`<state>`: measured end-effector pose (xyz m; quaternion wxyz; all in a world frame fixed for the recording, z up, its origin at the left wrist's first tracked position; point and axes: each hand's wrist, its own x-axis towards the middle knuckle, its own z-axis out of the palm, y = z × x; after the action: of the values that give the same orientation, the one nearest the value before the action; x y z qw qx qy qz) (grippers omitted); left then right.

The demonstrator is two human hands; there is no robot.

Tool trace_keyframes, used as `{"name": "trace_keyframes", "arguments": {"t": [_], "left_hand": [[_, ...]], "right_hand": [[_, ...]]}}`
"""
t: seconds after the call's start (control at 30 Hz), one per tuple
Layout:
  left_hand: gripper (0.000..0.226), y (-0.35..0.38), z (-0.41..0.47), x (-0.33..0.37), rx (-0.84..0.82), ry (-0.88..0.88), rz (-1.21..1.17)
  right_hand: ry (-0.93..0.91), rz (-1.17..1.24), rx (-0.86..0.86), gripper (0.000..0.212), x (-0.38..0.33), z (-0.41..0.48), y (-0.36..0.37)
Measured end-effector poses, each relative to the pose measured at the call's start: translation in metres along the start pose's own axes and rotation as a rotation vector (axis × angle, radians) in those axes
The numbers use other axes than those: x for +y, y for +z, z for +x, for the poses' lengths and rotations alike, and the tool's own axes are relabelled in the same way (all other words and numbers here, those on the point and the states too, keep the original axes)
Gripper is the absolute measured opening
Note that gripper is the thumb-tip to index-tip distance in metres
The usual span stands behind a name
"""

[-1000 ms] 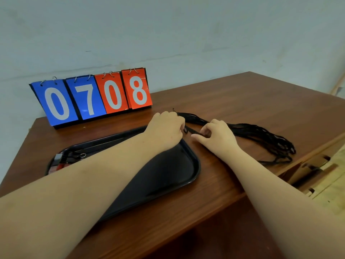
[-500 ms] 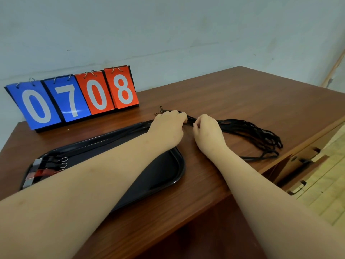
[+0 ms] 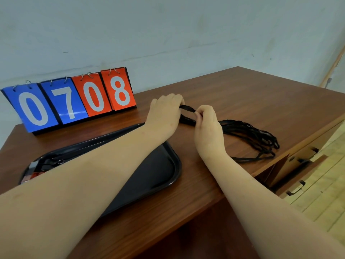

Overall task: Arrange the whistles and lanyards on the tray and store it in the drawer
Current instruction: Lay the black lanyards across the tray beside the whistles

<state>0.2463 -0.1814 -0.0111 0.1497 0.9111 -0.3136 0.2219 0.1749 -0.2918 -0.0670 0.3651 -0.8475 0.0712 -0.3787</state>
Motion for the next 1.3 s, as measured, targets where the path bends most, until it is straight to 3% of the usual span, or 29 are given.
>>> {"name": "trace_keyframes", "arguments": {"t": [0.17,0.4,0.53,0.73,1.0,1.17,1.3], "left_hand": [[0.015,-0.031,0.005,-0.019,0.069,0.082,-0.008],[0.035,-0.072,-0.016,-0.045,-0.141,0.242,0.002],[0.033,-0.088,-0.035,-0.057,-0.147,0.192,-0.08],[0.025,-0.117,-0.056,-0.078,-0.156,0.079,-0.164],[0.033,-0.16,-0.092,-0.107,-0.366,-0.033,-0.051],[0.05,-0.183,-0.118,-0.099,-0.326,-0.102,-0.342],[0.057,-0.199,-0.135,-0.096,-0.329,-0.141,-0.519]], "right_hand": [[0.086,0.055,0.018,0.012,-0.001,0.0,-0.002],[0.014,-0.082,-0.048,0.021,-0.007,-0.001,-0.004],[-0.176,-0.242,-0.095,0.022,-0.01,-0.006,-0.002],[-0.306,-0.284,-0.066,0.021,-0.033,-0.015,-0.005],[-0.489,-0.353,-0.169,0.033,-0.108,-0.009,-0.006],[-0.629,-0.352,-0.195,0.04,-0.163,-0.013,0.005],[-0.697,-0.299,-0.179,0.035,-0.198,-0.019,0.009]]}}
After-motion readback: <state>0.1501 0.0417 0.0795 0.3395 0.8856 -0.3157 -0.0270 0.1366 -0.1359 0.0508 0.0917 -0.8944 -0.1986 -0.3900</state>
